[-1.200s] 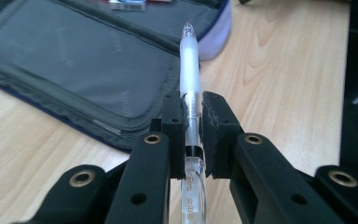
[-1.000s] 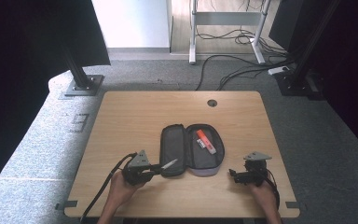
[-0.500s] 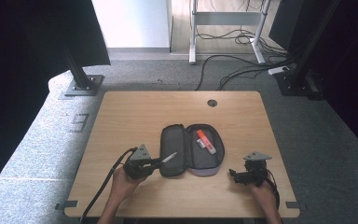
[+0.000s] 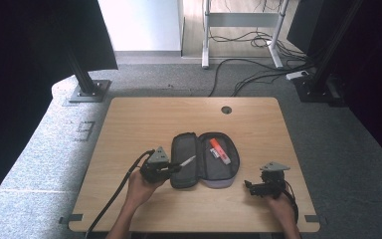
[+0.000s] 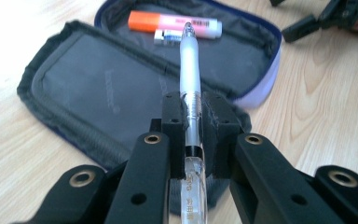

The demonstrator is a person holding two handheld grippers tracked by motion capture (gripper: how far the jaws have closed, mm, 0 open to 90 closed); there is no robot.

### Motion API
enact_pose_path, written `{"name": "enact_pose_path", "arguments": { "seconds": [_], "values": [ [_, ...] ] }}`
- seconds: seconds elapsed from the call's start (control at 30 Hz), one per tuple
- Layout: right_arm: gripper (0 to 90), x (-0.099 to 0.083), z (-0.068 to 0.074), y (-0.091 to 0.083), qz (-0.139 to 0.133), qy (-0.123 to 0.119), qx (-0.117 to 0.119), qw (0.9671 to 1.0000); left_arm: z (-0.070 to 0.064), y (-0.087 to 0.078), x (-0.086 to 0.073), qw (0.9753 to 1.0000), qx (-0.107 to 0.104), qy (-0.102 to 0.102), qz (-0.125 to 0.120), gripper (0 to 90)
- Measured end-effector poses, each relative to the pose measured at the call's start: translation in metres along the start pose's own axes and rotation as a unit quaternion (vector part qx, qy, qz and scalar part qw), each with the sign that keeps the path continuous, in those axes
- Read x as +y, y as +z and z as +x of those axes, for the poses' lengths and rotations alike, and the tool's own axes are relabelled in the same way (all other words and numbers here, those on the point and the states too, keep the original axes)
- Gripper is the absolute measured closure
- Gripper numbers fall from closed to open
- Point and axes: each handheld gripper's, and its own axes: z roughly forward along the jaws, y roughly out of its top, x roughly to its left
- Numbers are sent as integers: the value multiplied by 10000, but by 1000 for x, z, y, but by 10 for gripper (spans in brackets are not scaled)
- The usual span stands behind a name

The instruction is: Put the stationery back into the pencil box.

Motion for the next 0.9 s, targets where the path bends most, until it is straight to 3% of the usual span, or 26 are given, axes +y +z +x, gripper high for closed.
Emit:
{"name": "enact_pose_path", "arguments": {
  "seconds": [0.43, 0.9],
  "values": [
    [21, 0, 0, 0, 0, 0, 0, 10000, 1, 19, 26, 9999, 93, 91, 36, 802],
    [21, 0, 0, 0, -2, 4, 1, 10000, 1, 47, 50, 9999, -16, 143, 75, 802]
  ]
}}
